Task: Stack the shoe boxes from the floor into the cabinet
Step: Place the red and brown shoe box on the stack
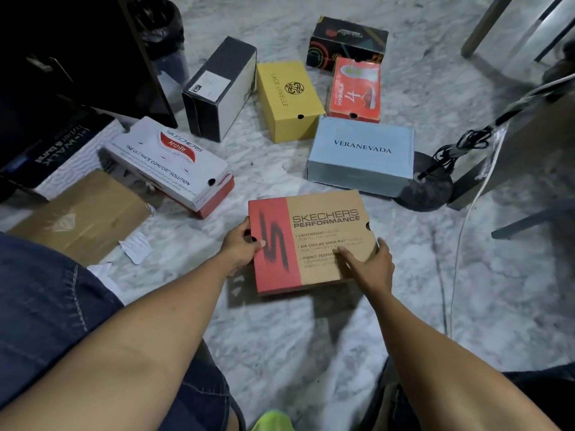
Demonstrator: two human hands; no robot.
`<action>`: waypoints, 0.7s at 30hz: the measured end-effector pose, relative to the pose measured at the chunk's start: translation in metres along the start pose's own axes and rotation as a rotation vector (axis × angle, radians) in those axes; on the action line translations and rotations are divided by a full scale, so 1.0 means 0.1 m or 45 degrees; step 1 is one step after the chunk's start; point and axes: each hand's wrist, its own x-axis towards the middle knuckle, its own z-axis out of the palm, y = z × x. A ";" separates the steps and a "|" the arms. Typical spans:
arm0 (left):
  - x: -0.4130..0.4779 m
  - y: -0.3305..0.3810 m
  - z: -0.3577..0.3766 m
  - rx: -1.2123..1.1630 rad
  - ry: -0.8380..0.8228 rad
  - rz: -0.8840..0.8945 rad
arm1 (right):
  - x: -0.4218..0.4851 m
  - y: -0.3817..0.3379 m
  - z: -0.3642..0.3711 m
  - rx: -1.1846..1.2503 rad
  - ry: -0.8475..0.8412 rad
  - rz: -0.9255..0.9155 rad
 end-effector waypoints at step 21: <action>-0.33 -0.55 -0.12 0.499 -0.100 0.300 | -0.32 0.08 -0.20 0.263 -0.418 -0.200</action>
